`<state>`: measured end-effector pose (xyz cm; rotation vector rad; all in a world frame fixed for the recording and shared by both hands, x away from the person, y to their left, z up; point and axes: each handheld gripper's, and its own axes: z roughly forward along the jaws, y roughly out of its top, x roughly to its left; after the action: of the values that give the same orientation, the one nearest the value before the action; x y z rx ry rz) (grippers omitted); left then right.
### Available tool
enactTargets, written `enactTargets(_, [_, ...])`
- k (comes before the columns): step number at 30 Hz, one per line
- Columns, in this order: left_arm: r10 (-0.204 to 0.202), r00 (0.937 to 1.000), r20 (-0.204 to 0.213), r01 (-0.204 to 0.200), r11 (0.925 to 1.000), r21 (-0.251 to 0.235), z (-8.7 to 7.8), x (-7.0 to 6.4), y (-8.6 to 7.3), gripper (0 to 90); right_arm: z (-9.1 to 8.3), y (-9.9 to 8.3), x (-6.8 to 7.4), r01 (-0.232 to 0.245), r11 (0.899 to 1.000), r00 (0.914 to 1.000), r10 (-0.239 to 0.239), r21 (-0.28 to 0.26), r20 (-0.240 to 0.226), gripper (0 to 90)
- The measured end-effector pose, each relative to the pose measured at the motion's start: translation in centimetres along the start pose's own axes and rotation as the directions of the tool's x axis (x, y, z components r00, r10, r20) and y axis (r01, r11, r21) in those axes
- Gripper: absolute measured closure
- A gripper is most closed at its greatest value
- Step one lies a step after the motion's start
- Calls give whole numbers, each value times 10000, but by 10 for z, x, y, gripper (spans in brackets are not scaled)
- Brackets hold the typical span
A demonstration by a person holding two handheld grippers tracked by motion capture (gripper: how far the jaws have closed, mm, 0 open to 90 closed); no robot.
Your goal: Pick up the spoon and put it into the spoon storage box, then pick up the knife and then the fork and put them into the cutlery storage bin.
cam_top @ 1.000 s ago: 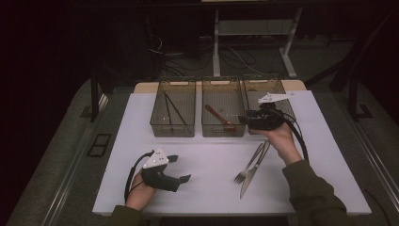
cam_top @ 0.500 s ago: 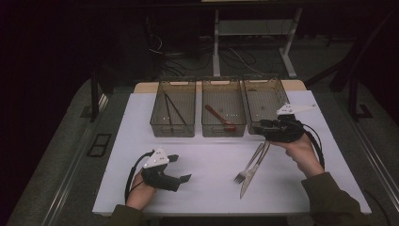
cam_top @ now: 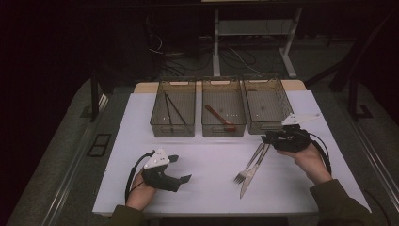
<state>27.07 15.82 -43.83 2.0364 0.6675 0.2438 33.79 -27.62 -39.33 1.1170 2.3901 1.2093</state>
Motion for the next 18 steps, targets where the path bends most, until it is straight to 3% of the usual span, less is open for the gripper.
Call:
enactTargets(11, [4, 10000, 36, -5, 10000, 16, 1, 1, 0, 133, 21, -13, -9, 246, 9945, 9990, -284, 1020, 353, 874])
enactTargets(18, [23, 10000, 47, -23, 10000, -18, -1, 1, 0, 134, 31, -16, -13, 175, 9917, 9986, -238, 1275, 478, 887])
